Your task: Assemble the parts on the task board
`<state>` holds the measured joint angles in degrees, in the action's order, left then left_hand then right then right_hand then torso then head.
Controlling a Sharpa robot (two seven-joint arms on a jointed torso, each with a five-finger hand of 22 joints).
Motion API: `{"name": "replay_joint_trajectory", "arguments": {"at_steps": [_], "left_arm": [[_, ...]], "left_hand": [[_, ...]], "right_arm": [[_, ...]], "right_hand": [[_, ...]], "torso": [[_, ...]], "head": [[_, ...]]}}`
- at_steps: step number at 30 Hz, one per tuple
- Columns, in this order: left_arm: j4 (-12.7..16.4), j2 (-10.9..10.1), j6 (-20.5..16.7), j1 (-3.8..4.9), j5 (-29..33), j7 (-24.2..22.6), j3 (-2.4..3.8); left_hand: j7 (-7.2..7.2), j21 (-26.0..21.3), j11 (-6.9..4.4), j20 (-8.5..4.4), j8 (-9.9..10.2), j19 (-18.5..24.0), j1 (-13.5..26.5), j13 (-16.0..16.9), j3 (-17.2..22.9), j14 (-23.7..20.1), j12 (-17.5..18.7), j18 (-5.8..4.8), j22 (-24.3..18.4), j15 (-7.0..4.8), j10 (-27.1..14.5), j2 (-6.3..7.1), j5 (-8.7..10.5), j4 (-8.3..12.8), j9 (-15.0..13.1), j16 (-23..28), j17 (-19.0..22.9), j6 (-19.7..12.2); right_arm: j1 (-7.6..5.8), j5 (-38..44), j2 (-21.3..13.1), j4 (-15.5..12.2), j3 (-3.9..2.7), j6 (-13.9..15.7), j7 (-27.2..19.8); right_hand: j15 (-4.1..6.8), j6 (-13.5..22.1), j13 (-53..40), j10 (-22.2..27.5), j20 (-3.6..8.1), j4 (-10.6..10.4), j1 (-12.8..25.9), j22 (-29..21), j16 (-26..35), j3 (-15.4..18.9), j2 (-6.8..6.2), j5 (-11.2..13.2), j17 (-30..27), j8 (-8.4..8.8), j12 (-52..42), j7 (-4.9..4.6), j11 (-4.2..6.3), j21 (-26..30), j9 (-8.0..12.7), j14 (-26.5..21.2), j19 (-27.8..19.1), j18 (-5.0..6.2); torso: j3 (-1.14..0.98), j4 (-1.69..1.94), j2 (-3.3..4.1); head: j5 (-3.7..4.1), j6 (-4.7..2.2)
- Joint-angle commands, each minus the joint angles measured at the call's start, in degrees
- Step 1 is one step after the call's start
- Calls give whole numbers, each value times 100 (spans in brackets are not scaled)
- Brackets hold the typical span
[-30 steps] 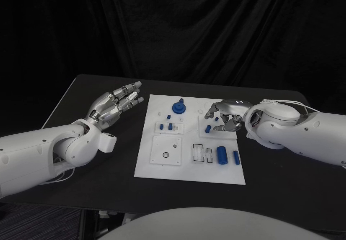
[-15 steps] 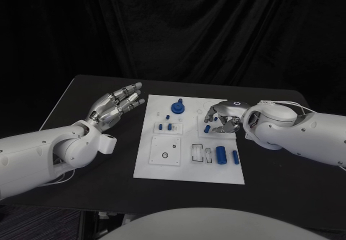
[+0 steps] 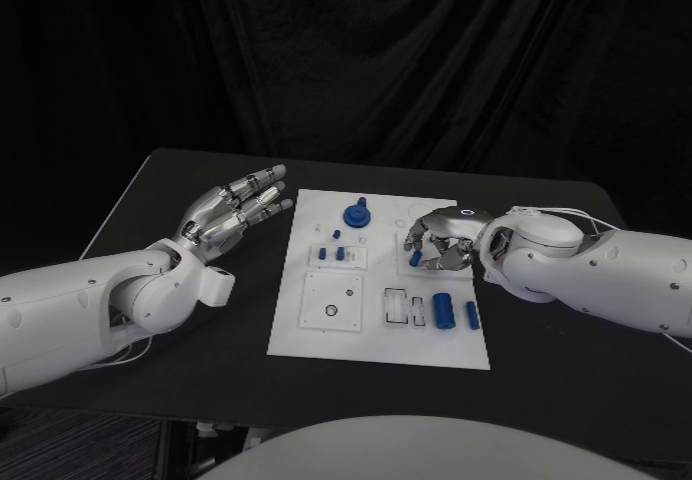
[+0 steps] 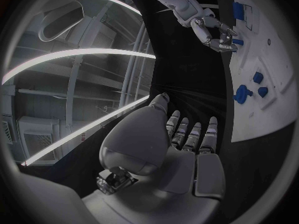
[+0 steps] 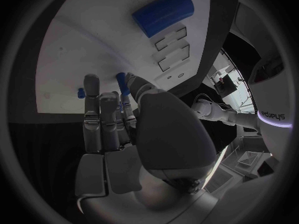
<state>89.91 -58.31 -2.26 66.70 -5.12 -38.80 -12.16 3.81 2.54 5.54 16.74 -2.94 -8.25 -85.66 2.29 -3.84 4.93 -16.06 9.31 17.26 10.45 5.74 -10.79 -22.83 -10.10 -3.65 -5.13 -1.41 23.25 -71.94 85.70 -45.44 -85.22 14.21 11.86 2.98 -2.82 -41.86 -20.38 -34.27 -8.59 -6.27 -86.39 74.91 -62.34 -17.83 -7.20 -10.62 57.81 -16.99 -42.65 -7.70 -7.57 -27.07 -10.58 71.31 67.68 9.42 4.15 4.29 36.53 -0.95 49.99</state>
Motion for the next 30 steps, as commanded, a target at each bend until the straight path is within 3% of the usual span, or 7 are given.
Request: {"name": "replay_joint_trajectory", "arguments": {"at_steps": [1, 4, 10, 15, 30], "left_arm": [[-13, 22, 49, -9, 40, -1035, 5], [-34, 30, 30, -11, 40, -1017, 5], [-55, 44, -11, -17, 40, -983, 5], [-66, 52, -14, -23, 40, -965, 5], [-105, 75, 33, -42, 40, -908, 5]], "left_hand": [[59, 56, 81, 3, 9, -148, 46, 11, 6, 81, -80, 37, 94, 106, 21, 35, -59, 59, 5, -111, -26, 35], [68, 75, 98, 7, 9, -208, 65, 13, 14, 119, -105, 13, 127, 134, 34, 37, -78, 79, 8, -154, -32, 44], [94, 98, 107, 5, 2, -296, 40, 17, 51, 154, -157, -31, 161, 161, 61, 77, -87, 186, 7, -204, -37, 86], [105, 117, 119, 7, 2, -360, 32, 18, 84, 182, -172, -52, 201, 182, 70, 83, -103, 241, 9, -239, -41, 91], [113, 131, 120, 8, 5, -403, 35, 16, 105, 193, -166, -65, 220, 193, 65, 82, -123, 270, 13, -256, -43, 78]], "right_arm": [[33, -26, 22, 33, -4, 101, -122], [55, -42, 49, 63, -4, 129, -145], [83, -60, 84, 99, -5, 192, -151], [89, -63, 92, 114, -5, 263, -145], [90, -65, 53, 81, -9, 538, -175]], "right_hand": [[10, 6, 23, -64, 18, -9, -4, 85, -26, -46, 38, -41, -9, 9, 25, -19, 3, 2, -1, 21, 39, 90], [19, -65, 82, -130, 26, -5, -11, 92, -35, -93, 58, -88, -15, -25, 57, -38, 10, -1, -17, 29, 54, 89], [66, -349, 281, -369, 80, 145, -148, 163, -79, -349, 80, -527, -23, -149, 176, -92, 42, -82, -85, 57, 101, 80], [115, -529, 375, -594, 129, 260, -200, 208, -149, -480, 102, -683, 21, -239, 208, -137, 94, -276, -150, 125, 167, 64], [176, -813, 486, -957, 195, 447, -163, 247, -227, -581, 129, -816, 62, -402, 212, -168, 162, -614, -304, 225, 232, 31]], "torso": [[0, 1, 0], [-1, -2, 1], [-1, -7, 2], [-1, -21, 2], [8, -18, 0]], "head": [[-8, 1], [-1, 1], [-23, 1], [-51, 1], [-46, 1]]}}
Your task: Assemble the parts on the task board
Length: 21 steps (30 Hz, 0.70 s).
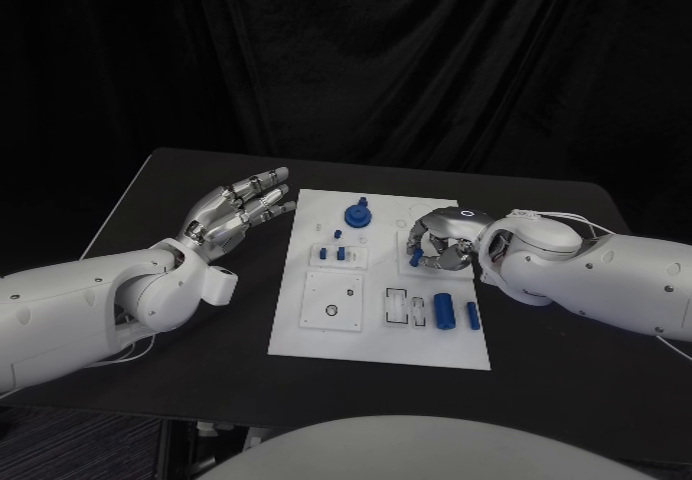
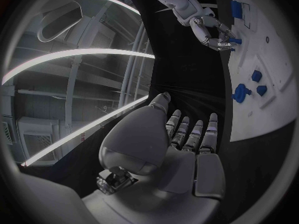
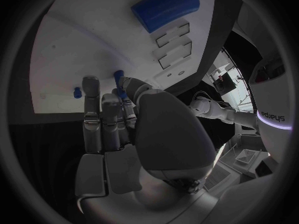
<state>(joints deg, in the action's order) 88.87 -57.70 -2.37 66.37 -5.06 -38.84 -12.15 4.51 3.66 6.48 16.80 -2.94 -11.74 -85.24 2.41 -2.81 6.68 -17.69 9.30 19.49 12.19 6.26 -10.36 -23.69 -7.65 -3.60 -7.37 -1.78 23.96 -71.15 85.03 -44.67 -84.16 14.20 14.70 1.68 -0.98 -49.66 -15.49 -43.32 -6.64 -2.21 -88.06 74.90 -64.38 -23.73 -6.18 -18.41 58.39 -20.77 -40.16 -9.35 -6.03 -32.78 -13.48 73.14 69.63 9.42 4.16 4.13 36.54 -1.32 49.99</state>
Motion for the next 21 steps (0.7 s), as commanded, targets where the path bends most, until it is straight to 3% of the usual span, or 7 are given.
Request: {"name": "replay_joint_trajectory", "arguments": {"at_steps": [1, 8, 14, 21], "left_arm": [[-4, 15, 47, -10, 35, -897, 5], [-20, 23, 61, -14, 35, -846, 5], [-32, 27, 69, -15, 36, -799, 5], [-46, 46, 89, -15, 114, -767, 5]], "left_hand": [[43, 19, 27, 3, 5, -54, -7, 4, 3, 19, -3, -64, -3, 19, 12, 39, -37, 25, 7, -32, -6, 7], [44, 19, 24, 2, 9, -57, 0, 0, 12, 11, 16, -71, -12, 22, 0, 33, -37, 30, 12, -27, -3, -13], [44, 20, 25, 3, 15, -67, 20, -3, 21, 3, 33, -84, -17, 28, -18, 27, -23, 33, 17, -26, -2, -36], [48, 21, 26, 2, 15, -81, 62, -2, 24, 0, 31, -103, -23, 34, -27, 22, 15, 24, 19, -32, -1, -37]], "right_arm": [[10, 2, -32, -35, -8, 276, -50], [-9, 2, -121, -171, -22, 379, -39], [-149, 2, -249, -404, -28, 396, 13], [-325, 21, -468, -949, -29, 481, -96]], "right_hand": [[-9, -33, -2, -53, 0, 41, 5, 248, -23, 9, 26, -38, 3, -23, -37, -4, 8, -43, -13, 42, 37, 31], [7, -142, 12, -191, 14, 78, 60, 251, -32, 29, 35, -33, 1, -109, -69, 7, 31, -121, -90, 64, 41, 24], [12, -165, 19, -231, 17, 82, 93, 248, -12, 45, 34, 7, -27, -135, -73, 17, 41, -134, -118, 58, 39, 23], [62, -294, 45, -479, 46, 97, 159, 274, -52, 77, 34, 40, 7, -226, -100, 79, 116, -305, -209, 112, 97, 4]], "torso": [[6, -2, -1], [9, -3, -3], [13, 5, -10], [15, 6, -2]], "head": [[-14, 1], [-49, 1], [-69, 1], [-112, 1]]}}
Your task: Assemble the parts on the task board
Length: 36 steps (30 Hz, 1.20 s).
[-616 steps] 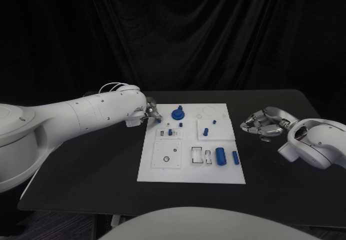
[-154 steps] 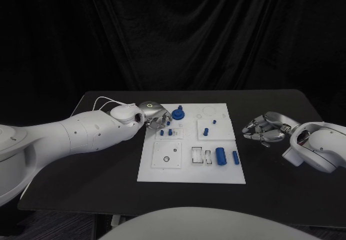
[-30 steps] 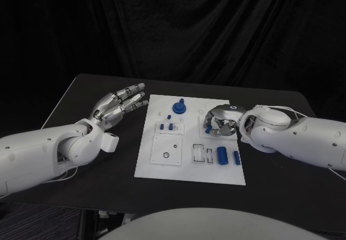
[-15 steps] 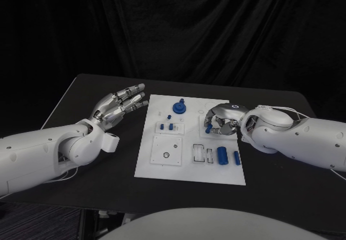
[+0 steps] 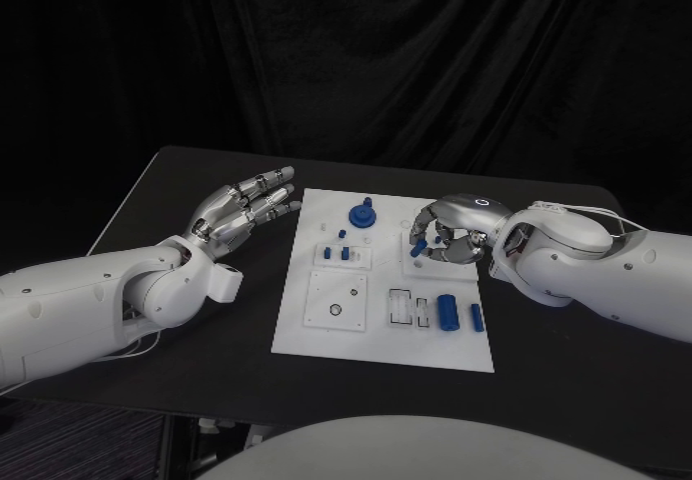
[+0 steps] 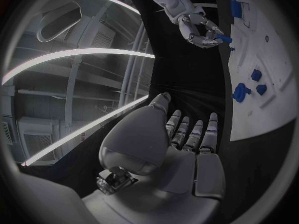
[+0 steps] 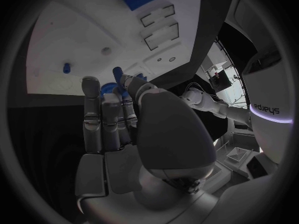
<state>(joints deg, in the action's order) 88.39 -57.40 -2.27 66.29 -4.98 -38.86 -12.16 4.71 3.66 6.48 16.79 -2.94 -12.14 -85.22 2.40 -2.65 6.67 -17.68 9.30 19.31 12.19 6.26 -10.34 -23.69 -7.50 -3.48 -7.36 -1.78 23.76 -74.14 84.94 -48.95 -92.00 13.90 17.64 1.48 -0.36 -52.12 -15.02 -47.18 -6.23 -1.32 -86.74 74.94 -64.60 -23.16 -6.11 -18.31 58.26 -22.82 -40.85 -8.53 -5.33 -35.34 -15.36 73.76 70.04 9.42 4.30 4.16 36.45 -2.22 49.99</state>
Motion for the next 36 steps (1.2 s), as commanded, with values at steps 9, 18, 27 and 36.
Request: {"name": "replay_joint_trajectory", "arguments": {"at_steps": [9, 18, 27, 36], "left_arm": [[-25, 40, 113, -11, 218, -738, 6], [-48, 86, 132, -24, 232, -716, 6], [-80, 142, 156, -39, 234, -700, 6], [-112, 178, 182, -48, 234, -685, 6]], "left_hand": [[40, 14, 25, 1, 15, -35, 101, -2, 1, -6, 37, -122, -34, 41, -36, 40, -38, 6, 10, -38, -2, -24], [45, 8, 21, -1, 15, -25, 106, -2, 15, -11, 38, -132, -55, 43, -39, 28, -64, 10, 11, -39, -1, -25], [47, 4, 19, -2, 15, -26, 106, -2, 43, -16, 40, -142, -62, 47, -46, 3, -89, 17, 12, -43, -1, -30], [54, 3, 16, -3, 15, -33, 102, -3, 74, -1, 42, -151, -64, 55, -53, -16, -119, 30, 14, -68, -6, -32]], "right_arm": [[14, 514, 162, -503, 8, -70, -121], [162, 773, 789, -276, 9, -267, -176], [322, 884, 1344, -17, 7, -371, -277], [446, 898, 1559, 114, 6, -413, -313]], "right_hand": [[21, -110, 47, -175, 24, 11, 79, 280, -36, 42, 5, 140, 16, -44, 35, 27, 73, -125, -74, 82, 98, -10], [26, -121, 54, -200, 28, 15, 80, 284, -58, 40, 11, 159, 42, -48, 45, 32, 80, -147, -85, 101, 109, -14], [34, -136, 57, -249, 33, 14, 97, 282, -69, 48, 18, 169, 51, -51, 46, 42, 94, -146, -103, 117, 117, -14], [40, -138, 56, -280, 38, 13, 112, 276, -73, 56, 17, 175, 55, -49, 43, 48, 102, -130, -111, 126, 117, -11]], "torso": [[10, -1, 14], [-5, -6, 20], [-9, 11, 17], [-6, 11, 24]], "head": [[-100, 1], [-149, 1], [-200, 1], [-253, 1]]}}
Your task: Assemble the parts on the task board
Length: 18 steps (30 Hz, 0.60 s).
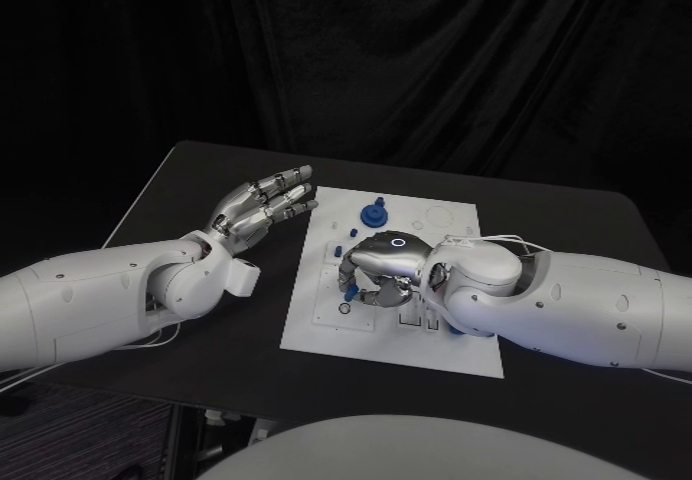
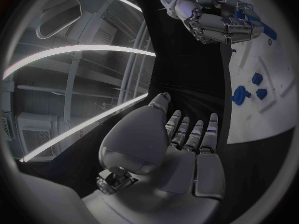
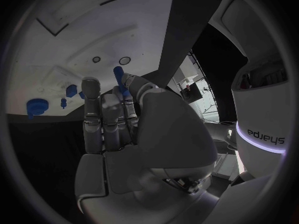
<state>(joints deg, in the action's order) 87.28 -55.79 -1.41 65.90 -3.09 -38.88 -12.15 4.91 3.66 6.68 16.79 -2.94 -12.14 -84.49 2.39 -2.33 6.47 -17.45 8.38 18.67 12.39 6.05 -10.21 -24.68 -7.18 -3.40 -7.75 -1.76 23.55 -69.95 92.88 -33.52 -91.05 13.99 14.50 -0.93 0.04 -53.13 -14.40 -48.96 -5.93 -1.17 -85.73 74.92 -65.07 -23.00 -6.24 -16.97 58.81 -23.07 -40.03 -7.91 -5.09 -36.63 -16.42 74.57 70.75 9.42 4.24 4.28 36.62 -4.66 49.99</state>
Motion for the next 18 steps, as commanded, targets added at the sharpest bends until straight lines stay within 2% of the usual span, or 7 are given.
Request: {"name": "replay_joint_trajectory", "arguments": {"at_steps": [1, 12, 18], "left_arm": [[-5, 20, 98, -10, 45, -682, 5], [-31, 31, 107, -28, 45, -670, 5], [-51, 38, 116, -37, 45, -657, 5]], "left_hand": [[34, 3, -5, -2, 15, -34, 29, -2, 42, 19, 19, -59, 0, 35, -32, -30, -20, -2, 5, -28, -8, -11], [43, 4, -10, -3, 12, -41, 27, -1, 58, 33, 14, -63, 1, 41, -32, -33, -38, 9, 4, -47, -11, 3], [45, 5, -11, -3, 12, -46, 26, -1, 61, 34, 14, -64, 6, 42, -33, -33, -41, 11, 4, -49, -12, -2]], "right_arm": [[34, 104, 22, 24, -3, -109, -71], [147, 106, 37, 50, -3, -160, -68], [202, 106, 70, 60, -3, -123, -81]], "right_hand": [[-1, -37, -6, -103, 8, -2, 11, 278, -26, 40, 31, 41, -1, -23, -39, -14, 78, 0, -6, 44, 45, -10], [2, -37, -6, -119, 10, -8, 34, 273, -12, 53, 31, 61, -18, -19, -34, -10, 82, 14, -15, 39, 45, -9], [5, -42, -7, -129, 12, -6, 33, 273, -15, 51, 39, 66, -14, -21, -35, -6, 87, 13, -20, 43, 47, -10]], "torso": [[0, -3, 6], [4, -23, -2], [6, -22, -7]], "head": [[-12, 1], [-54, 1], [-63, 1]]}}
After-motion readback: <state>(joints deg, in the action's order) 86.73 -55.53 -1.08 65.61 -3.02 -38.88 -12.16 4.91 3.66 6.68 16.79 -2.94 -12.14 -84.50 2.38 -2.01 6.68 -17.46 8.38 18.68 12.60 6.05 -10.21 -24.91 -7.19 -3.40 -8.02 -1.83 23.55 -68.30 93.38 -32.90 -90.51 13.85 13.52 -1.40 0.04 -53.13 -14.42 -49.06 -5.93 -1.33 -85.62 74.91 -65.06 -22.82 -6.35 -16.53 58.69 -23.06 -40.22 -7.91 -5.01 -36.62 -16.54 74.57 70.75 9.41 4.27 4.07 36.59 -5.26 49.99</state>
